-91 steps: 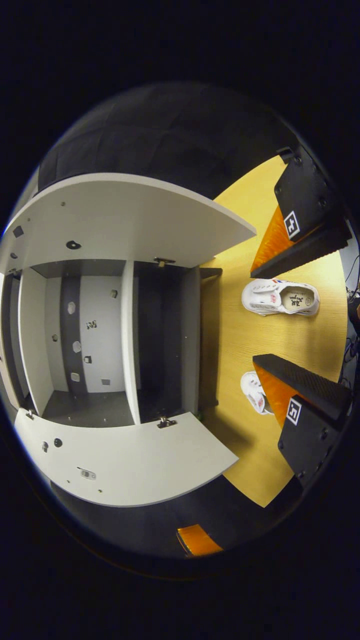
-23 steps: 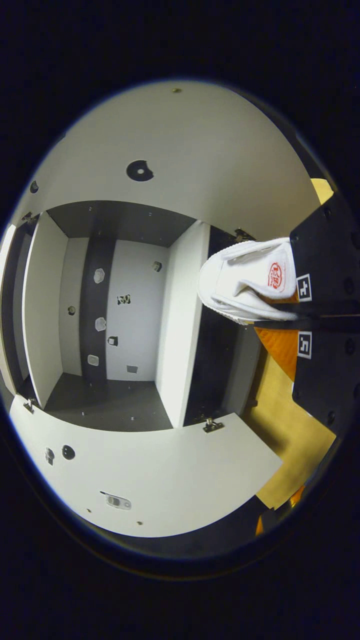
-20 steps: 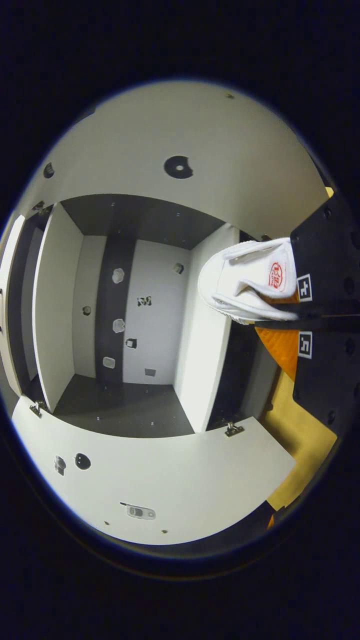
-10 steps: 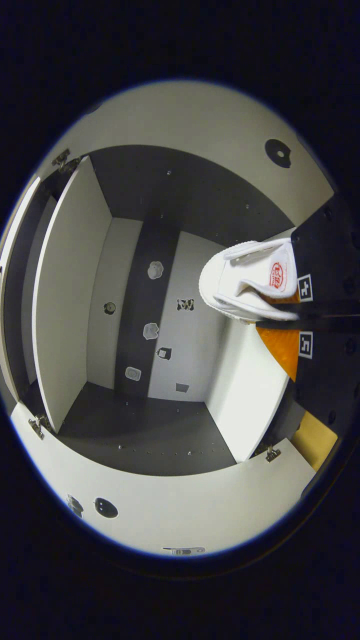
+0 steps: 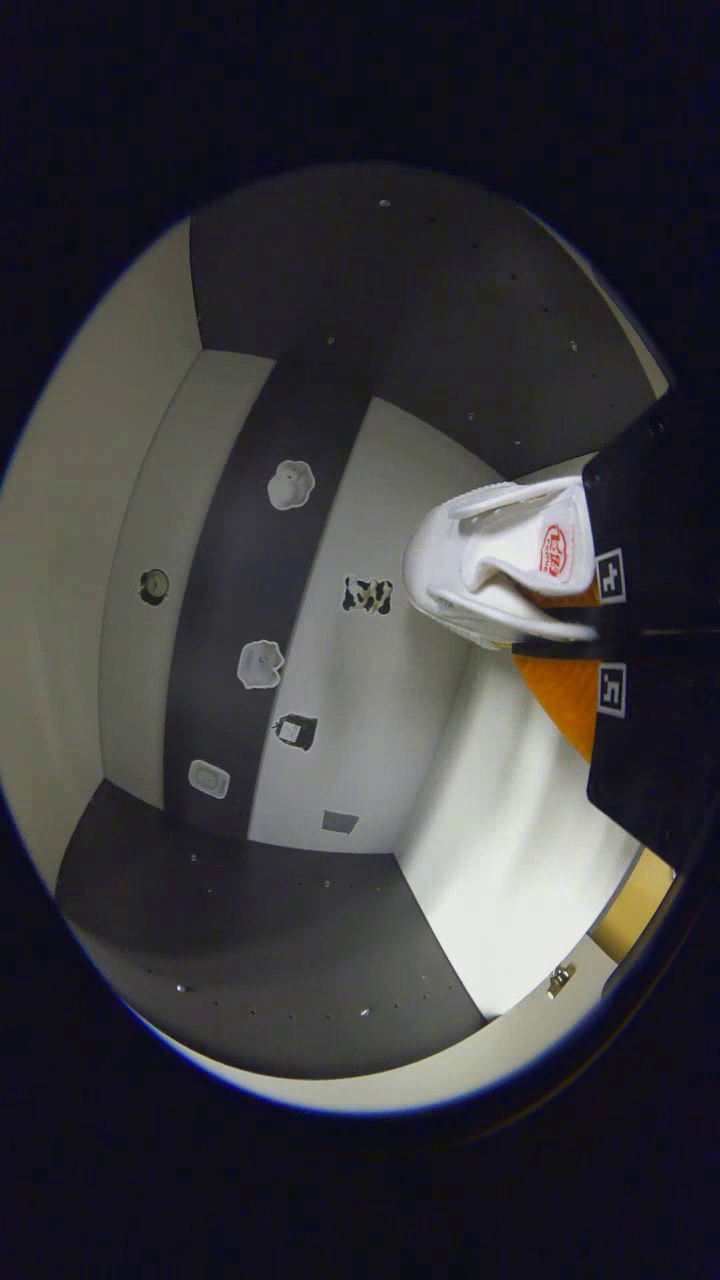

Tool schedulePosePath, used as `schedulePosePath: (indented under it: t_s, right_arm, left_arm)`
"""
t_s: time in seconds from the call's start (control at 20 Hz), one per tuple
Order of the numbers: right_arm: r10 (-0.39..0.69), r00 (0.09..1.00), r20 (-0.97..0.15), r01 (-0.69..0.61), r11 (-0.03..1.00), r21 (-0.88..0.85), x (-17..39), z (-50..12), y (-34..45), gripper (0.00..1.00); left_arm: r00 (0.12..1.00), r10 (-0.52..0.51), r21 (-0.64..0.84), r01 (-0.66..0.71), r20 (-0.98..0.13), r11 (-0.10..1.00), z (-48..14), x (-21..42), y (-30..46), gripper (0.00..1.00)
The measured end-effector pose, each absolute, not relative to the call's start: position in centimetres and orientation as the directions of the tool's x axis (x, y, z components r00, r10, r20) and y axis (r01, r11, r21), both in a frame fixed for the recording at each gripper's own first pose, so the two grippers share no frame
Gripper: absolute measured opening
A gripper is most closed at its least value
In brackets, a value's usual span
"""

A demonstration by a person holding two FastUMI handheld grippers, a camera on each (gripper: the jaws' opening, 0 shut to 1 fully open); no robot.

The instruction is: Grab one shoe with the right hand and put it into the shoe cabinet, grab the other shoe with the left hand and put it into the shoe cabinet; then close the right door with the right hand and the left door with the left hand.

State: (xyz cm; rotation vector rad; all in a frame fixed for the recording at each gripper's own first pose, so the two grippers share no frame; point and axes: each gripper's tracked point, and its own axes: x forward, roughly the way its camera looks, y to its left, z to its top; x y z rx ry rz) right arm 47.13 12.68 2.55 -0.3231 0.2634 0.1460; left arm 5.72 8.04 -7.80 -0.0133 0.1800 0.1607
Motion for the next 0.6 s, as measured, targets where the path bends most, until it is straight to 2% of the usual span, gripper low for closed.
schedulePosePath:
  t_s: [0.2,0.6]
  right_arm:
    - [0.068,0.919,-0.388,-0.166,0.96,-0.225,50.0,-0.6,12.7,0.07]
    - [0.073,0.865,-0.497,-0.168,0.974,-0.15,50.9,-3.9,14.4,0.08]
  left_arm:
    - [0.962,0.205,0.008,-0.207,-0.178,0.978,-7.5,5.2,8.4,0.96]
    - [0.925,0.302,-0.019,-0.314,-0.23,0.949,-8.7,2.9,9.6,0.96]
